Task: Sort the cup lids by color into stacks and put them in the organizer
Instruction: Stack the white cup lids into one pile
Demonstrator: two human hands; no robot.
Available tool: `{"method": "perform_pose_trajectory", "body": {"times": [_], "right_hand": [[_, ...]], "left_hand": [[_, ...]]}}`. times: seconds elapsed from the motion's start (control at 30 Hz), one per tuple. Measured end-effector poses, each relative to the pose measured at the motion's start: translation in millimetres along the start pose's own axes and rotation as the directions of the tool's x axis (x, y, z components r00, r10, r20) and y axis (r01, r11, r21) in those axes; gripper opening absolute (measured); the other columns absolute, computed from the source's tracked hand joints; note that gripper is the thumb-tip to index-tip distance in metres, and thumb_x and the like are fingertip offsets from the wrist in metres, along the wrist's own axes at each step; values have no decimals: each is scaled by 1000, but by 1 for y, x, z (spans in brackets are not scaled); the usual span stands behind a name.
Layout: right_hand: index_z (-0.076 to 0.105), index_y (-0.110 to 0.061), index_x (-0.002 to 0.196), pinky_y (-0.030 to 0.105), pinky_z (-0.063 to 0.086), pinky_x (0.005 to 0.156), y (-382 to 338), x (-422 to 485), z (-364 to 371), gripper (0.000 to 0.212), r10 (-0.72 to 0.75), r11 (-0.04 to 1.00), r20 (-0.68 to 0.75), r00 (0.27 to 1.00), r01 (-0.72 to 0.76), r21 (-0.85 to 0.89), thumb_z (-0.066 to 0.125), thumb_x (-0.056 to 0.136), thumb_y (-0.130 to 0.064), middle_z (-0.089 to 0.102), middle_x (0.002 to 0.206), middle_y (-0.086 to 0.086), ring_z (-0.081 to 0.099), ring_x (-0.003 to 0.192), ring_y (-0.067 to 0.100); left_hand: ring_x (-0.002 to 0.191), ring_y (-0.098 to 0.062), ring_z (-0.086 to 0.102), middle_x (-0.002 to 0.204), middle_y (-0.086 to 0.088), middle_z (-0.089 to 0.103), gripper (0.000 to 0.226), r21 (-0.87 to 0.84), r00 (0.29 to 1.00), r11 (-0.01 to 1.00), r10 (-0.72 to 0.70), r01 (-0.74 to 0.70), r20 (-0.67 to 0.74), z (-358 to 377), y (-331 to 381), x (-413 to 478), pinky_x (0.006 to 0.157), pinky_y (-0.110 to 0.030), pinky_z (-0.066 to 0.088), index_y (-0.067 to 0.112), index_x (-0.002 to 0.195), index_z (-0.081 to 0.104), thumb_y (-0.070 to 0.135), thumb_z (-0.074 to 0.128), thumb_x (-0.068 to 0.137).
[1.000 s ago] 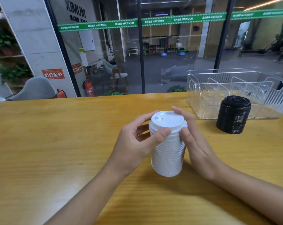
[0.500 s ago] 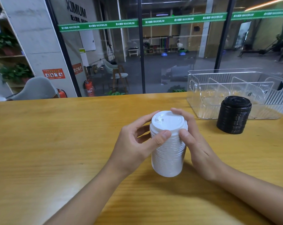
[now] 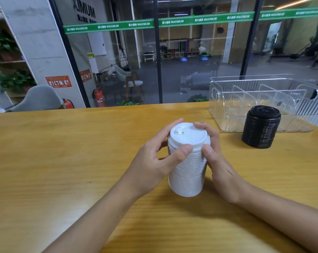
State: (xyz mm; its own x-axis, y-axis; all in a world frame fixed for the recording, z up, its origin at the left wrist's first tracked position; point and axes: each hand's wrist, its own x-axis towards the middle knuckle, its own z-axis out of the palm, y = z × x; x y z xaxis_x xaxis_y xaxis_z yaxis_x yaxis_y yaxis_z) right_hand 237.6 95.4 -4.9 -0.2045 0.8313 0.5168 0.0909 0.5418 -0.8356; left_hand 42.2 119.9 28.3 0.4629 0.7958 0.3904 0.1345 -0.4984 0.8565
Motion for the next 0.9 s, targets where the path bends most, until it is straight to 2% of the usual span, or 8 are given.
{"method": "perform_pose_trajectory", "body": {"times": [0.27,0.37,0.5,0.6,0.7,0.8,0.9], "right_hand": [[28,-38,147,22,44,106,1,0,-2,43,13,1000,13,1000,-13,-23,32,105,-43,52,141,-25,56,132,13],[29,-37,149,32,46,110,2,0,-2,44,25,1000,3,1000,-25,-11,33,105,-44,54,144,-17,57,134,21],[28,-29,149,20,43,106,2,-1,-1,46,24,998,2,1000,-24,-52,32,104,-42,53,140,-30,56,132,7],[29,-32,149,16,41,106,-1,-1,-4,48,28,996,0,1000,-28,-89,34,104,-45,51,141,-31,53,133,4],[31,-38,151,14,37,108,-7,-3,-6,51,50,992,0,999,-50,-114,38,102,-49,49,145,-31,48,139,2],[24,-40,158,8,33,109,-16,-4,-9,63,54,992,21,998,-51,-113,46,100,-52,45,152,-35,42,145,-5],[17,-46,162,19,37,116,-28,-1,-15,82,44,993,16,999,-42,-113,56,94,-69,36,165,-21,37,152,2]], "left_hand": [[138,-7,56,144,17,63,66,9,1000,1000,15,-15,2,0,-3,0,110,-31,48,34,152,51,54,67,91],[138,-7,56,143,16,64,65,-7,1000,1000,12,-12,7,1,-4,1,106,-24,50,33,151,52,52,68,91],[138,-8,56,142,13,65,62,-42,1000,999,14,-14,1,1,-5,1,97,-18,52,29,149,54,46,70,92],[137,-5,56,142,17,64,65,-50,1000,999,-4,4,11,1,-4,0,96,-21,53,33,151,52,50,70,91],[139,3,51,145,26,60,68,-47,999,998,-30,32,41,0,-3,-1,100,-15,49,38,157,41,48,67,95],[143,11,43,149,36,52,85,-30,997,999,-39,40,60,-2,-3,-1,104,-17,48,47,161,28,61,68,87],[141,14,43,152,35,46,97,-19,996,997,-72,73,46,-9,-4,-2,112,-26,47,56,159,24,75,72,77]]}}
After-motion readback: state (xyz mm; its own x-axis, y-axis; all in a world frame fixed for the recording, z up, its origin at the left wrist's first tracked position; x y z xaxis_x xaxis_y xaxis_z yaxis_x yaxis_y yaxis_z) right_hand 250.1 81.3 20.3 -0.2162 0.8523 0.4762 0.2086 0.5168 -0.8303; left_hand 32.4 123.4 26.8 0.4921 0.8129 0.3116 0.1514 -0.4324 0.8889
